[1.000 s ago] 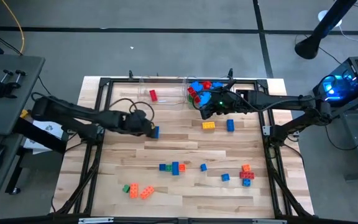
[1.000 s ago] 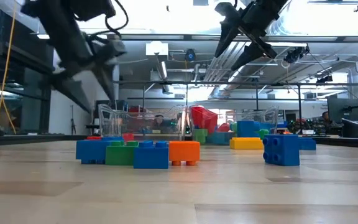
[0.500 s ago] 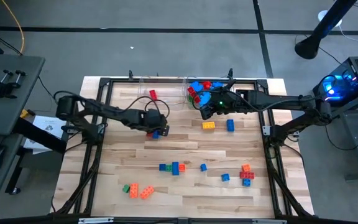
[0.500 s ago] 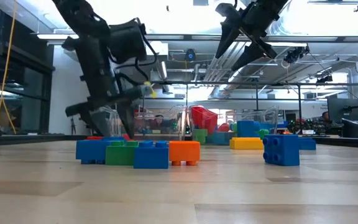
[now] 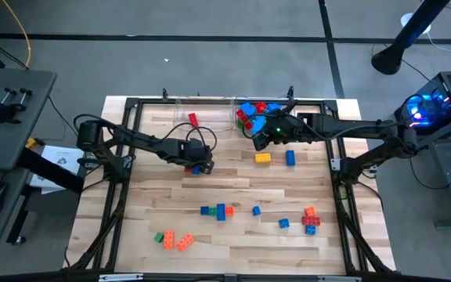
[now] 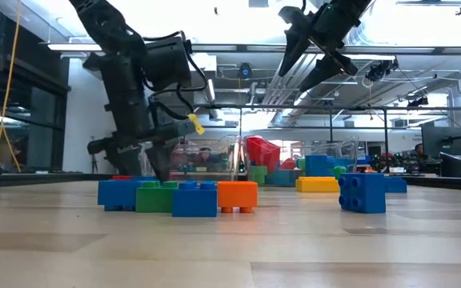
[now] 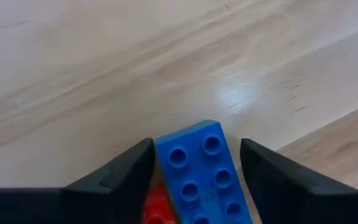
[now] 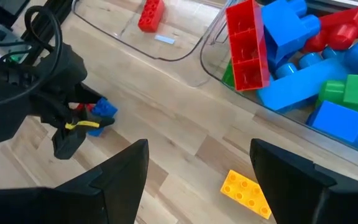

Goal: Sort blocks by size
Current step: Put the blue lego piece into the left transparent bin, then put the red lego piece into the left transparent bin

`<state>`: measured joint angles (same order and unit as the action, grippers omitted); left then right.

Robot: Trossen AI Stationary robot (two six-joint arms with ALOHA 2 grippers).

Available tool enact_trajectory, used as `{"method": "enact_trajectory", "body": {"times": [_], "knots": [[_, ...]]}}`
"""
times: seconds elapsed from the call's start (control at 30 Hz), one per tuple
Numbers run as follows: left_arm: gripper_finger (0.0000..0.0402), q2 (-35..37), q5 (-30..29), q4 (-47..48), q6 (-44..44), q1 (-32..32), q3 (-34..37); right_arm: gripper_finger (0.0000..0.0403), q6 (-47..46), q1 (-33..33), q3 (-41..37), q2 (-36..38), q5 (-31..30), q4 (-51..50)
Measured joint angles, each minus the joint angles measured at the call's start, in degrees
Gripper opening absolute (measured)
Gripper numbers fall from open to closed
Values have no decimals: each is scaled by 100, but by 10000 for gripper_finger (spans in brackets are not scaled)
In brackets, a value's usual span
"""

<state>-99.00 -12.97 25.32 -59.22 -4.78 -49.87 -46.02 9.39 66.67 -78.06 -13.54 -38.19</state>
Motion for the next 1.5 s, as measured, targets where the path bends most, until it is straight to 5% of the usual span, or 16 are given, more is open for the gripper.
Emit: {"method": "enact_trajectory", "body": {"times": [0.2, 0.43, 0.67, 0.9, 1.23, 1.4, 1.5], "knots": [[99, 82, -7, -133, 457, 12, 10, 277, -6, -2, 0, 0, -3, -1], [98, 1400, 23, -714, 1556, -258, -11, 277, -109, -2, 0, 0, -6, -13], [98, 2796, -1062, -403, 3189, -1143, -527, 277, -471, 0, 0, 0, -257, -13], [99, 2315, 200, -313, 4109, -2640, -577, 277, -603, -2, 0, 0, -306, -13], [292, 2089, 419, -788, 4479, -2778, -577, 277, -650, -15, 0, 0, -304, -15], [321, 2422, 1109, -58, 3664, -2527, -581, 277, -482, -15, 0, 0, -304, -20], [319, 2741, 964, 682, 3541, -1850, -572, 277, -352, -15, 0, 0, -304, -21]]}}
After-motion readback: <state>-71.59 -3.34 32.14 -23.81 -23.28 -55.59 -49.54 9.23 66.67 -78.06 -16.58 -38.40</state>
